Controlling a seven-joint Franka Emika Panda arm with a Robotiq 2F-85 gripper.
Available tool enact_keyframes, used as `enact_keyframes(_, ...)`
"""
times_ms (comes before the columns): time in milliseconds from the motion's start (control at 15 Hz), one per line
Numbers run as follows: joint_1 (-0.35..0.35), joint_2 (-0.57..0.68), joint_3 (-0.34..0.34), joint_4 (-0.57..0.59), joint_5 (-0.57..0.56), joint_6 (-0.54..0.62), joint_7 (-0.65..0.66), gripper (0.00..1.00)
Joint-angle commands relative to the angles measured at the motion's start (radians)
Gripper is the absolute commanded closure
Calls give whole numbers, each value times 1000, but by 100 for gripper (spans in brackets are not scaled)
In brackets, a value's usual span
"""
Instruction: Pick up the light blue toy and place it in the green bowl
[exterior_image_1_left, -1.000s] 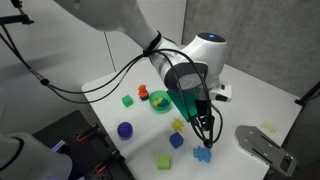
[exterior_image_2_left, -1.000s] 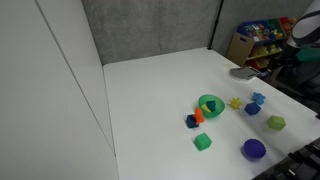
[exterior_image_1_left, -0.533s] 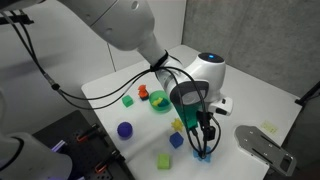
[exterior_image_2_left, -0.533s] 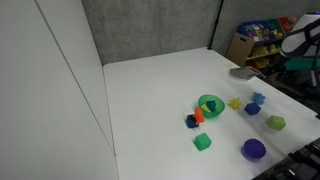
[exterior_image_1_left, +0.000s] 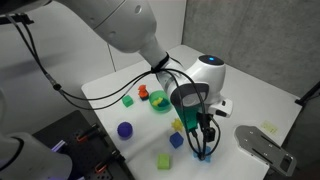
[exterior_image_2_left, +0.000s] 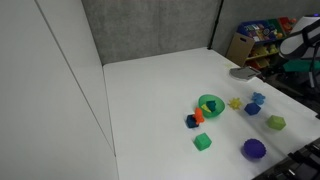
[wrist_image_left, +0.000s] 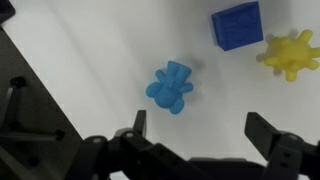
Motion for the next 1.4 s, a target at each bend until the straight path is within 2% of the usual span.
enact_keyframes(0,-33,67,14,38,41,35,3,0)
enact_keyframes(400,-88,183,38,94,108,132,-7,0)
enact_keyframes(733,-103,284,33,150,113,193,3,0)
enact_keyframes(1333,-136,406,87,219,164,257,4,0)
